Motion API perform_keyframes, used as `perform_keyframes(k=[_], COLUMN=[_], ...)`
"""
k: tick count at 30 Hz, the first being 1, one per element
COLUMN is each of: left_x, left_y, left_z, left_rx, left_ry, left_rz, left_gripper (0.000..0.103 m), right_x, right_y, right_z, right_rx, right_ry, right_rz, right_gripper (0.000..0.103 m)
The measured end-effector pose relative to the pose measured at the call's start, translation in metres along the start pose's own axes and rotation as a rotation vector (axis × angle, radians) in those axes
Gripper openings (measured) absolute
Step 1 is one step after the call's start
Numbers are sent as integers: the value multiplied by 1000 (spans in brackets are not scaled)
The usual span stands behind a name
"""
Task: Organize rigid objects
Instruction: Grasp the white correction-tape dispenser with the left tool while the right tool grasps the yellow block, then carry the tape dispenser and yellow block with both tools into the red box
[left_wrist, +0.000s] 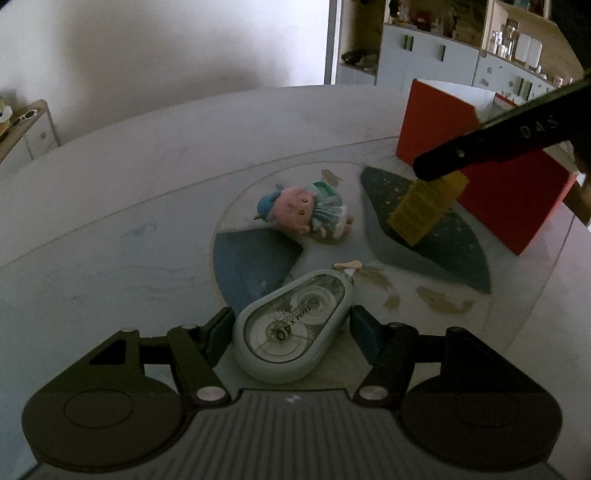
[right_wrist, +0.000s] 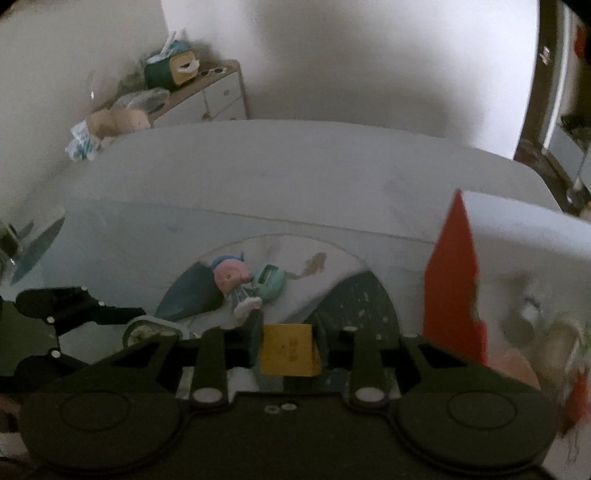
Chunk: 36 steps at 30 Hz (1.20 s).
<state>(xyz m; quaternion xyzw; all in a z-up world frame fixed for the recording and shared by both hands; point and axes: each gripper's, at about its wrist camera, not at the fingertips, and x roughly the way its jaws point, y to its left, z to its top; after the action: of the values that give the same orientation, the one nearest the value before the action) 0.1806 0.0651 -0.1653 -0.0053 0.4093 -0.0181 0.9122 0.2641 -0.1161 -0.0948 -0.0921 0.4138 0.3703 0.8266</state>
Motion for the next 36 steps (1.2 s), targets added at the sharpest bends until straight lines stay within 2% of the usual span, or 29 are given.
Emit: perform_keyframes(k=[8, 16, 27, 36], left_x=[-19, -49, -66, -56], left_y=[-14, -42, -92, -142], left_z=[5, 26, 71, 111], left_rx=[-41, -10, 31, 70], left_ry=[-14, -52, -113, -124], left_rz=[-6, 6, -10, -21], left_gripper=[68, 68, 68, 68], right_x=[-33, -76, -129, -144], right_y=[-6, -22, -69, -125], right_z=[-8, -8, 4, -6], right_rx=[56, 74, 75, 112], right_ry=[-47, -107, -216, -227], right_rz=[21, 36, -29, -96], right_gripper=[29, 29, 29, 29])
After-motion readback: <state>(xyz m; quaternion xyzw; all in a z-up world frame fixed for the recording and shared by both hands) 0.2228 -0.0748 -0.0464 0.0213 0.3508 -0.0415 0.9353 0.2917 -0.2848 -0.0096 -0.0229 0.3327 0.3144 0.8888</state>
